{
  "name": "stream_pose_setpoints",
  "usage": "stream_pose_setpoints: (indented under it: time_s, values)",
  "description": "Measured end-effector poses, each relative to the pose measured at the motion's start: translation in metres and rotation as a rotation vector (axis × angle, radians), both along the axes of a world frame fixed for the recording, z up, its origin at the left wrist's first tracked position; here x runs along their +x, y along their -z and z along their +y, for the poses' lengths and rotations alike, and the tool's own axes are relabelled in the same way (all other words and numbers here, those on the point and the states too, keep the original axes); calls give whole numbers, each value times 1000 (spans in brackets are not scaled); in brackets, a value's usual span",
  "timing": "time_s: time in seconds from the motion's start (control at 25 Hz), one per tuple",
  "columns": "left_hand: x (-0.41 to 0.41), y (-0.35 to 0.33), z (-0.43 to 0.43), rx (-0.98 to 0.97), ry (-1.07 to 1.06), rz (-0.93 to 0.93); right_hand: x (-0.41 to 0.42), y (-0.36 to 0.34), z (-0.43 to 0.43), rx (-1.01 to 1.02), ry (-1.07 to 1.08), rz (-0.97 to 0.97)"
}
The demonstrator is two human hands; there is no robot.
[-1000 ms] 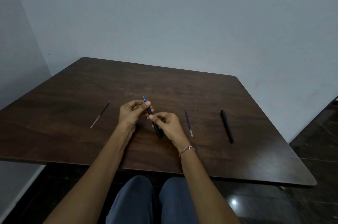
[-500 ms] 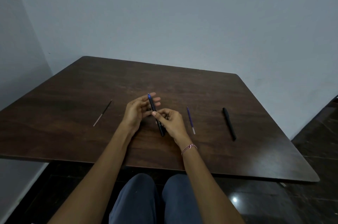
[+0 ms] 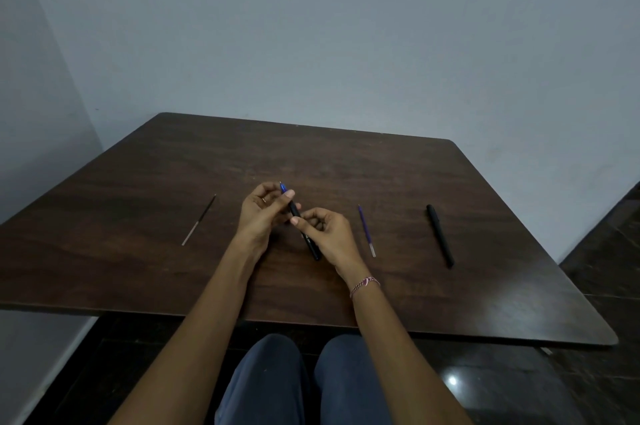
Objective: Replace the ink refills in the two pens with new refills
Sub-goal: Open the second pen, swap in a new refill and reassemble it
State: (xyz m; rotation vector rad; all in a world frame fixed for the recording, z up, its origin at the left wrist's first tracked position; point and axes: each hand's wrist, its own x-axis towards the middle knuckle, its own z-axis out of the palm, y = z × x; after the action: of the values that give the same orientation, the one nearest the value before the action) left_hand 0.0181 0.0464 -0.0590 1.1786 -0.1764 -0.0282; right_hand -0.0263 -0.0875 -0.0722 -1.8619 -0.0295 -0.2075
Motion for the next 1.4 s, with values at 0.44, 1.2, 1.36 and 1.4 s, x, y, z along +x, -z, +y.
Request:
stream_pose_setpoints:
  time_s: [0.44, 1.2, 1.36, 1.4]
  values:
    - [0, 2, 1, 49, 51, -61, -3, -4, -1, 76, -15, -4]
    - [-1, 0, -2, 28, 12, -43, -1, -2, -1, 51, -17, -7]
    - [1, -3, 2, -56, 65, -7, -2, -3, 0, 57, -17, -1]
    - [0, -4, 2, -53, 65, -17, -2, -3, 0, 56, -19, -5]
